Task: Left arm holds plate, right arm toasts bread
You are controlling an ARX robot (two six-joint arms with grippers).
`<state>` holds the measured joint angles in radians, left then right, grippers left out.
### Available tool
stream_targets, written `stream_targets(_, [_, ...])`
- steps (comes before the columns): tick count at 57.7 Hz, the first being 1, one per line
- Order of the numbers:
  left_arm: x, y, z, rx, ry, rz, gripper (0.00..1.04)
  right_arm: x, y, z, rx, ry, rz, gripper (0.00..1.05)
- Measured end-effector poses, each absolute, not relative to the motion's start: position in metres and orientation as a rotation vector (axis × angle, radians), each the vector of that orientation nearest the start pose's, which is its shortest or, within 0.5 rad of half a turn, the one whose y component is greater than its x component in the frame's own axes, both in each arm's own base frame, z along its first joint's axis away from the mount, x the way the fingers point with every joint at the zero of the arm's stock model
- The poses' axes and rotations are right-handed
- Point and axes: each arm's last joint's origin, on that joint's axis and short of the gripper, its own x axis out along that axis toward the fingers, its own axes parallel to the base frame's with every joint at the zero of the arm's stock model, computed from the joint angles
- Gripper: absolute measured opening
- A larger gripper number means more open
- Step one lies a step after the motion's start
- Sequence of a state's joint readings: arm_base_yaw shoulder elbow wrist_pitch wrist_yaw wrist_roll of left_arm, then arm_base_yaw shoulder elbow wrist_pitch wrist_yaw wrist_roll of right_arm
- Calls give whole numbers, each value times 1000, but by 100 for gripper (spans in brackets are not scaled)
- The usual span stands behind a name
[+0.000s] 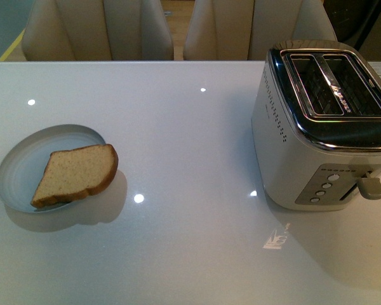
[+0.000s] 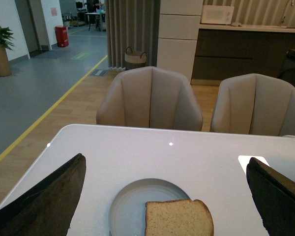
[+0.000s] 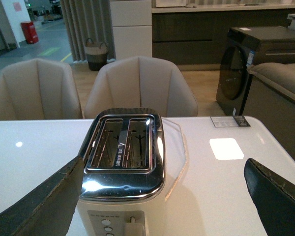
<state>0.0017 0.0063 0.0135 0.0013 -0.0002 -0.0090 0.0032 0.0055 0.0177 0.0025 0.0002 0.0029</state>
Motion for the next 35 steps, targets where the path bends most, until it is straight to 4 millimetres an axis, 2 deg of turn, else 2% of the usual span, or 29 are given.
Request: stream_targets(35, [97, 0, 168, -9, -9, 2, 97, 97, 0, 169, 3, -15, 3, 96])
